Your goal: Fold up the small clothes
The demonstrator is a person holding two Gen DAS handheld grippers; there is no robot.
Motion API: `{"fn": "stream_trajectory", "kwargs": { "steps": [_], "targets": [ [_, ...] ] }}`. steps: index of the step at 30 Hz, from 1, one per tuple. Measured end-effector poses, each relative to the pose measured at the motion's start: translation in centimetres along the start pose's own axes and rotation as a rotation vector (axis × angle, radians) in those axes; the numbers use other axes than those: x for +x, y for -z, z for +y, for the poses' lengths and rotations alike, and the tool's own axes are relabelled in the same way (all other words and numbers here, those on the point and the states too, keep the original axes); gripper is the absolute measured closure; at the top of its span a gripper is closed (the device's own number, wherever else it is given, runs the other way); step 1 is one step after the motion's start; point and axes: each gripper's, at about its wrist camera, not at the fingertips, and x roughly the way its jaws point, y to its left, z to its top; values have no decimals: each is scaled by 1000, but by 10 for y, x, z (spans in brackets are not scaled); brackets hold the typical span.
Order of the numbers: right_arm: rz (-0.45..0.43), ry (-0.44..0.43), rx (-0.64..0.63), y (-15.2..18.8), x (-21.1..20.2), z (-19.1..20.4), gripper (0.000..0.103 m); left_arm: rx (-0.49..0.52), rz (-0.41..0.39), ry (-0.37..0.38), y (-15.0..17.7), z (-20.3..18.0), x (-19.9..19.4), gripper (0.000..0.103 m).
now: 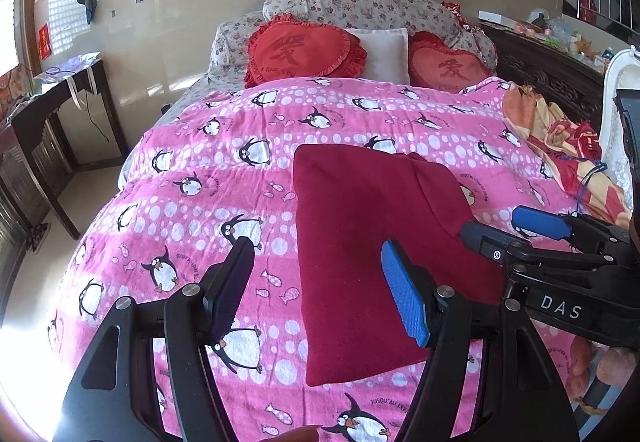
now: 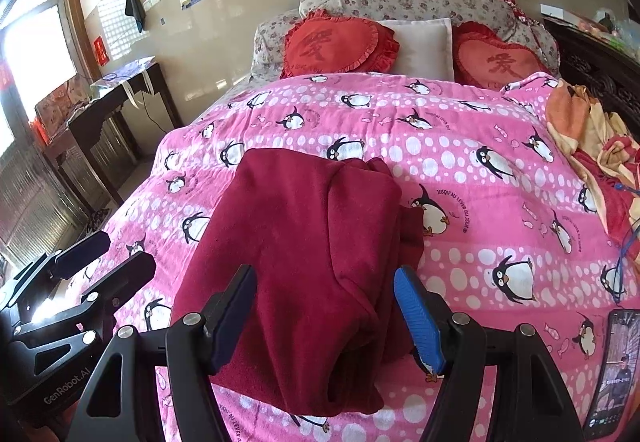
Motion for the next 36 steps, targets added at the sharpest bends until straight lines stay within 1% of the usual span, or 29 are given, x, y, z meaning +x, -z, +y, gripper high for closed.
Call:
{"fn": "stream_trajectory", "kwargs": {
  "steps": [8,16,22,28,32,36],
  "targets": [
    [0,3,26,0,1,-9,34,16,-22,-17,1,3,-7,36],
    [5,-9,0,1,2,-1,34,9,-17,-19,1,4,-3,36],
    [0,4,-7,-4,2,-3,34,-3,5,6,-3,0,12,36],
    [-4,37,-19,-8,4,-5,34,-52,44,36,-11,3,32,36],
    [3,40,-24,-9,8,-6,34,-65,56,29,-13,6,42,36],
    [17,31,-14,-10,14,-8,34,-61,52,17,-19,8,48,36]
  ]
}}
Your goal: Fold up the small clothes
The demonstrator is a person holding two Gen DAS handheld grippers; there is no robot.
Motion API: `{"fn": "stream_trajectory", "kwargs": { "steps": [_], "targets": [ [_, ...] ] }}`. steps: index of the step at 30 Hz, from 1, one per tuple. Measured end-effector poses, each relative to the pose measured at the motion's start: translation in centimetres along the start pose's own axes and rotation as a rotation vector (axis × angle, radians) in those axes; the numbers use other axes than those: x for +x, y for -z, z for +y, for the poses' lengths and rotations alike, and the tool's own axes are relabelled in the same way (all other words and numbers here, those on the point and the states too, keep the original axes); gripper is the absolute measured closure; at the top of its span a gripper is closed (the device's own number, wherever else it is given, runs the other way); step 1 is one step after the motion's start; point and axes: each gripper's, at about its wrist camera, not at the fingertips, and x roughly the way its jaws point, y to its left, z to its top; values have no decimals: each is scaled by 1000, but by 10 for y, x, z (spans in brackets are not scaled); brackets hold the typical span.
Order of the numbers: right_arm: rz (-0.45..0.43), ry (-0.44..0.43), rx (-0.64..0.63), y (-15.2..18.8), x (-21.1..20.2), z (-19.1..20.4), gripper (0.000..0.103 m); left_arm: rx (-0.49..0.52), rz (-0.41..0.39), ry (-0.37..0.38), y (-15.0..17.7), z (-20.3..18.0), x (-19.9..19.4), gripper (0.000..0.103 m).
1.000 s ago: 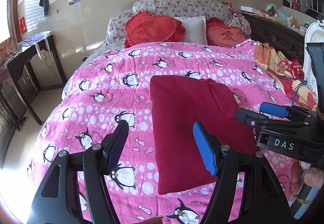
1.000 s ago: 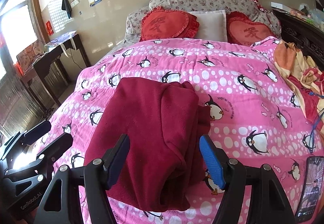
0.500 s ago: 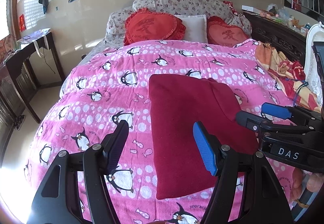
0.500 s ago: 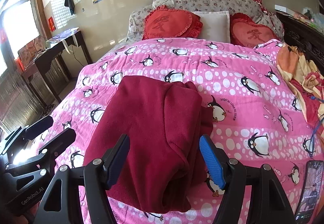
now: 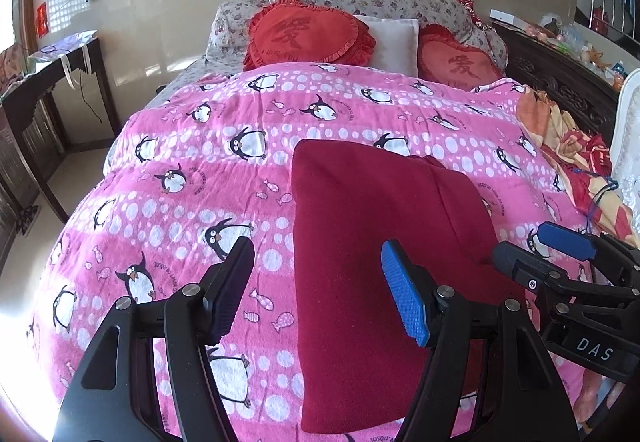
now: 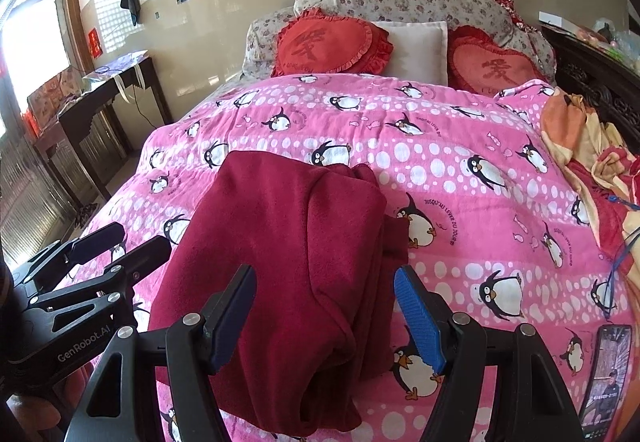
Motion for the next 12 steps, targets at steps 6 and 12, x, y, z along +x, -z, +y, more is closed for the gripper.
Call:
{"fn": "stream_trajectory", "kwargs": {
  "steps": [6,12],
  "targets": [
    [12,-7,5,-5,5,0,34,-20,-7,-4,-11,7,8,36],
    [24,-11,16,-13,11,-6,34,-16,-25,-15,-24,13,12,36]
  ]
}}
